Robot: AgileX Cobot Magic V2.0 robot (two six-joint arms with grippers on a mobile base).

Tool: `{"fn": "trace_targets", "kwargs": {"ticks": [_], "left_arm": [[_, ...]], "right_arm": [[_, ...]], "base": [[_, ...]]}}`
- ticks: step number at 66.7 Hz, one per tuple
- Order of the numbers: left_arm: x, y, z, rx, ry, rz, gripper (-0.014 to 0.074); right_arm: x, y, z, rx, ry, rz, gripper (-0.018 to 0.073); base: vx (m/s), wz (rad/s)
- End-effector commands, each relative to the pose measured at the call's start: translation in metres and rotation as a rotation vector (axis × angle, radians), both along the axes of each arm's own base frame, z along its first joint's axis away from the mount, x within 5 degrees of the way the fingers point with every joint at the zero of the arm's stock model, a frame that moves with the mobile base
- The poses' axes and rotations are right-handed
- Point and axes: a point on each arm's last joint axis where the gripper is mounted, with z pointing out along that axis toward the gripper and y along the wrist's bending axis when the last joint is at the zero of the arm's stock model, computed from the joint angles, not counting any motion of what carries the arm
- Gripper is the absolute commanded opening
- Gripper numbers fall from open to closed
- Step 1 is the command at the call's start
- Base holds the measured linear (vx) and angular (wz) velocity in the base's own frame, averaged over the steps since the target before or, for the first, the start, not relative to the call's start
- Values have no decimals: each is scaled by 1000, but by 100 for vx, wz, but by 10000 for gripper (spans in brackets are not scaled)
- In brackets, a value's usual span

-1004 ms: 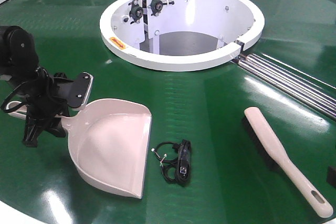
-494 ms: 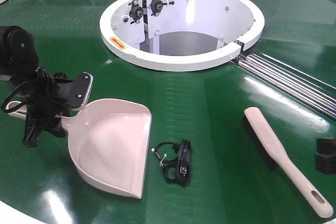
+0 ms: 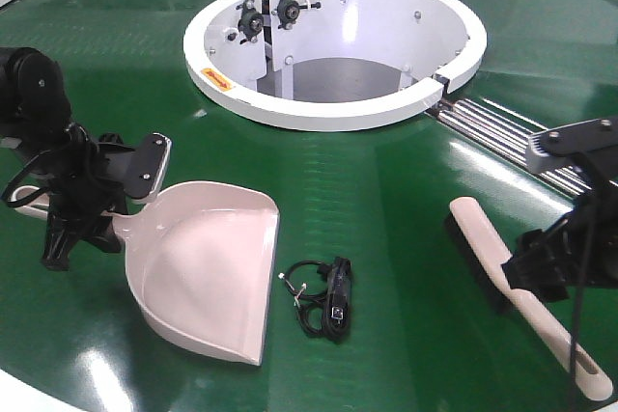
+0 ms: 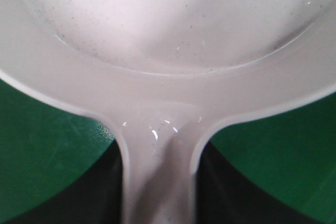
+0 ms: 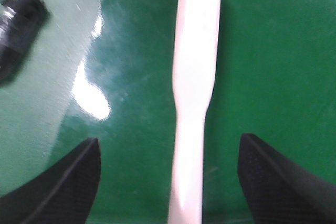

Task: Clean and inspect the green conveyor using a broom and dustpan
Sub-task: 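Reach the right gripper to the pink brush handle and grasp it, then swing the brush with the right gripper behind the black cable module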

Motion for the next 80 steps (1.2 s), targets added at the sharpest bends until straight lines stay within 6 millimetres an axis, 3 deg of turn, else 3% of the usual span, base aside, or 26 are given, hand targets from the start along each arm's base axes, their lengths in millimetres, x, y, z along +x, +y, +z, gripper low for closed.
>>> {"fn": "trace_targets", "kwargs": {"ticks": [1,23,52,64,80], "left_arm": [[-2,-3,23,-30,-67,0,-8],[-2,-3,23,-30,-67,0,-8],[-2,-3,23,-30,-67,0,-8],[-2,-3,23,-30,-67,0,-8],[-2,-3,23,-30,-67,0,-8]], "right_arm": [[16,1,6,-31,-7,7,533],[51,6,-34,-87,173,-14,533],[72,10,-84,-117,315,-29,510],[73,10,-89,-124,335,-28,385],[75,6,-88,-166,307,-39,49]], "base": [[0,0],[0,0],[0,0],[0,0],[0,0]]}}
